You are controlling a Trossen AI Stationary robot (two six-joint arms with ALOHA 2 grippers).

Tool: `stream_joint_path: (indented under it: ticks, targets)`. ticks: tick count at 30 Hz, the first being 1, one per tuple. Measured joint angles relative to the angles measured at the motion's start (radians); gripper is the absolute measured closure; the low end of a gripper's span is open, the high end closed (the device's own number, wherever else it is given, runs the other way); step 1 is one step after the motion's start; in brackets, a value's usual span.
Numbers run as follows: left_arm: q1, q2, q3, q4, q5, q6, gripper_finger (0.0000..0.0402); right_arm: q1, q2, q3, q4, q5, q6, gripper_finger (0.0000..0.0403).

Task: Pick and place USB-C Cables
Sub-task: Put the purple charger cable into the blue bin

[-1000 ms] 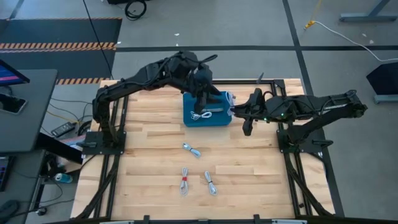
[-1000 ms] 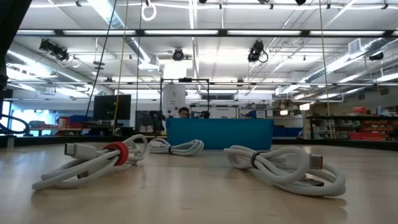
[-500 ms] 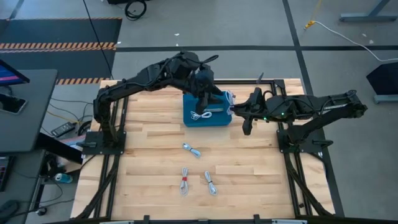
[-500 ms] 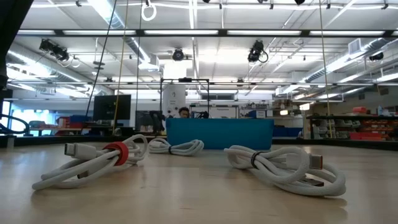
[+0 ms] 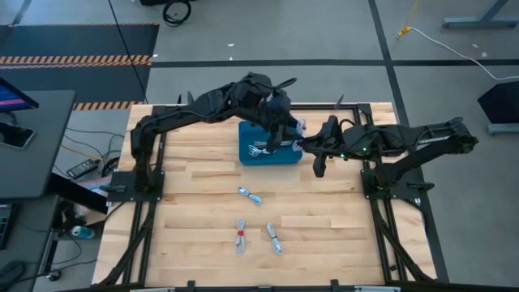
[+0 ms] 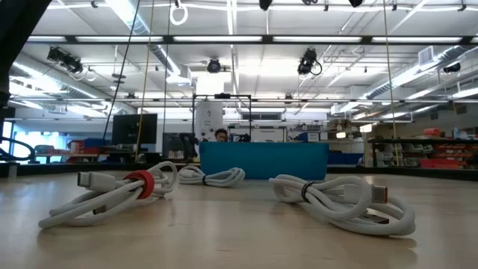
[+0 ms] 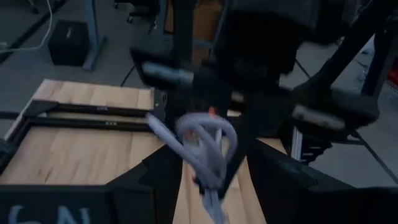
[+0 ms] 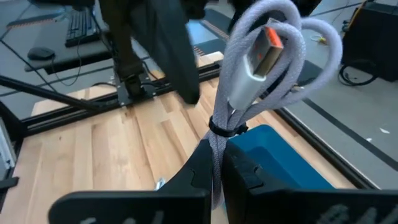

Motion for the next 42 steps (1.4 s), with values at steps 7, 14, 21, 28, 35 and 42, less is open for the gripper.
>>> stream_joint_path:
  ticks: [7, 14, 21, 28, 35, 42]
  targets:
    - [0.003, 0.000, 0.000, 0.006, -0.001, -0.002, 0.0216, 0.000, 0.005, 0.000, 0.005, -0.005, 0.000, 0.0387]
    - [0.000, 0.034, 0.003, 0.035, -0.021, -0.002, 0.0225, 0.000, 0.005, 0.000, 0.024, -0.004, -0.016, 0.0387]
    - [-0.001, 0.038, 0.002, 0.031, -0.021, -0.003, 0.0352, 0.000, 0.006, 0.000, 0.029, -0.007, -0.018, 0.0387]
    - [0.000, 0.025, 0.001, 0.026, -0.029, 0.018, 0.0354, -0.001, 0.005, 0.001, 0.045, -0.031, -0.025, 0.0382]
    - [0.003, 0.023, 0.001, 0.014, -0.040, 0.032, 0.0354, 0.007, 0.003, 0.000, 0.058, -0.053, -0.003, 0.0268]
    - [0.013, 0.023, 0.001, -0.016, -0.054, 0.060, 0.0354, 0.009, -0.030, 0.000, -0.005, -0.074, 0.004, 0.0179]
